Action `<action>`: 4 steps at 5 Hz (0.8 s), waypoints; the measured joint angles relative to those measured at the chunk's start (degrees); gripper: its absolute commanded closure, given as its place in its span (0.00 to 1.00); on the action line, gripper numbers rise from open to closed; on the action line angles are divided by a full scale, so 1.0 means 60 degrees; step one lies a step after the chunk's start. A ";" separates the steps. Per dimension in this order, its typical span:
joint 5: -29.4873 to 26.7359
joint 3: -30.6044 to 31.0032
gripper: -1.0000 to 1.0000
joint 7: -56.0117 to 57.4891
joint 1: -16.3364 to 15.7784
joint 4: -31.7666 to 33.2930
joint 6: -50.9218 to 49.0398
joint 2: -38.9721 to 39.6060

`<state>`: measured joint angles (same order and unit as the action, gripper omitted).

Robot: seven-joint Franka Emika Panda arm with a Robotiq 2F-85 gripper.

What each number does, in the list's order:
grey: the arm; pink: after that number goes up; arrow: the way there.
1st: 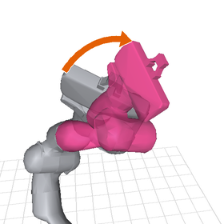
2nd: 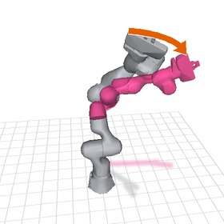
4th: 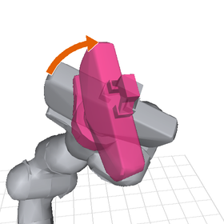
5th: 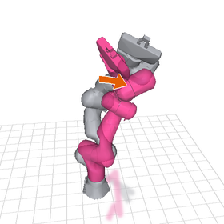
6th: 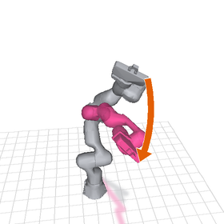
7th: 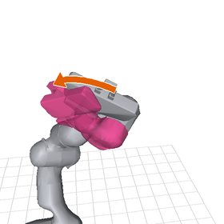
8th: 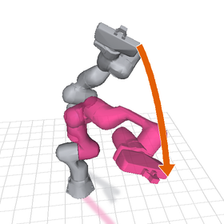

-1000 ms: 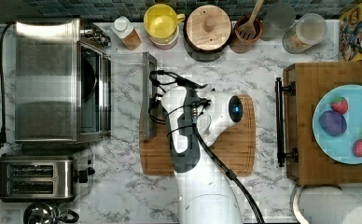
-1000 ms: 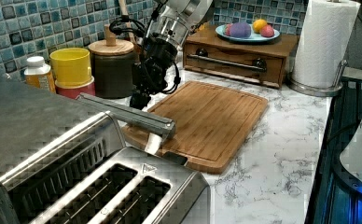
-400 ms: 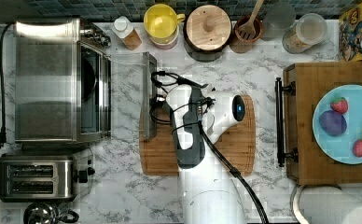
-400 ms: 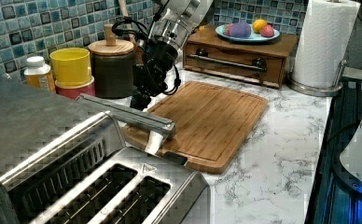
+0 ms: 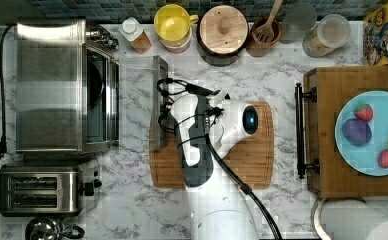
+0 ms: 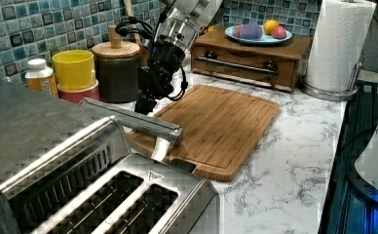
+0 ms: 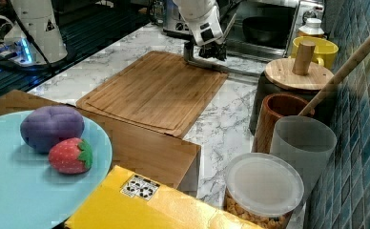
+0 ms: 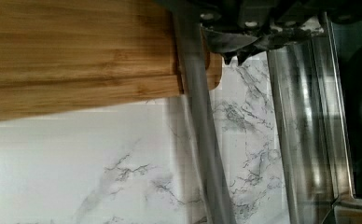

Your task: Close the oven.

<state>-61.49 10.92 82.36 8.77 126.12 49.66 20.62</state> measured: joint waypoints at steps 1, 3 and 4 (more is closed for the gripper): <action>0.0000 0.0280 1.00 0.0084 -0.0013 0.0298 0.0364 -0.0574; 0.1455 0.1191 1.00 -0.0541 0.0050 0.0149 0.0168 -0.1691; 0.3530 0.1459 1.00 -0.2481 -0.0343 -0.0541 -0.0061 -0.1675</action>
<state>-40.31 19.68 67.48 6.71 122.87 49.29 10.57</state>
